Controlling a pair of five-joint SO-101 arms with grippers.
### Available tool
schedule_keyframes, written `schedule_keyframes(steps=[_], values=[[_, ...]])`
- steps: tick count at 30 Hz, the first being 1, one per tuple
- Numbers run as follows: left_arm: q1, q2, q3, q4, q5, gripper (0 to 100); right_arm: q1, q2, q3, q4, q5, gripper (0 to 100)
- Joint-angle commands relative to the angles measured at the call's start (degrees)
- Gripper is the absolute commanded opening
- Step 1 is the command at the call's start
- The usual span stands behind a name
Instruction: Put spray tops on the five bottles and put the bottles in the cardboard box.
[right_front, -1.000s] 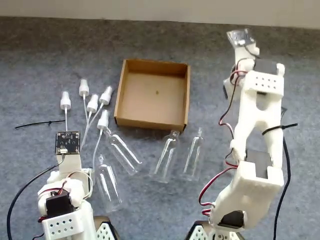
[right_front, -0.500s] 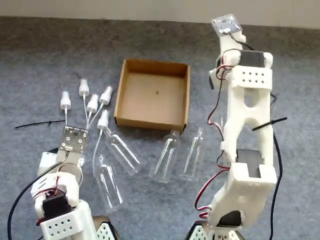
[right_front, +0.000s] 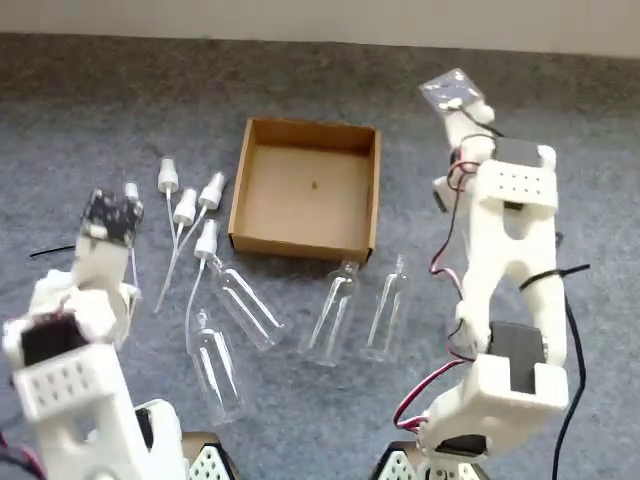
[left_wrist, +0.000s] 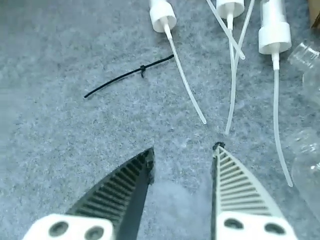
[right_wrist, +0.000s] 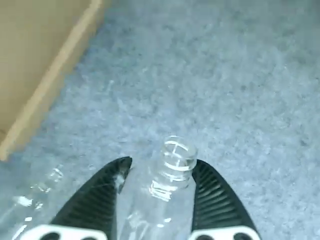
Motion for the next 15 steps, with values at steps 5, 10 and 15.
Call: schedule_keyframes(steps=[5, 10, 15], values=[[3.3, 35.5, -25.9, 0.4, 2.2, 19, 4.5, 6.5, 0.2, -2.2, 4.4, 2.8], [9.8, 47.5, -38.9, 0.4, 6.1, 19, 4.2, 11.6, 0.0, -2.2, 6.9, 2.8], [15.6, 58.5, -53.2, 0.0, 11.0, 19, 4.5, 14.6, 0.0, -2.2, 6.8, 3.7]])
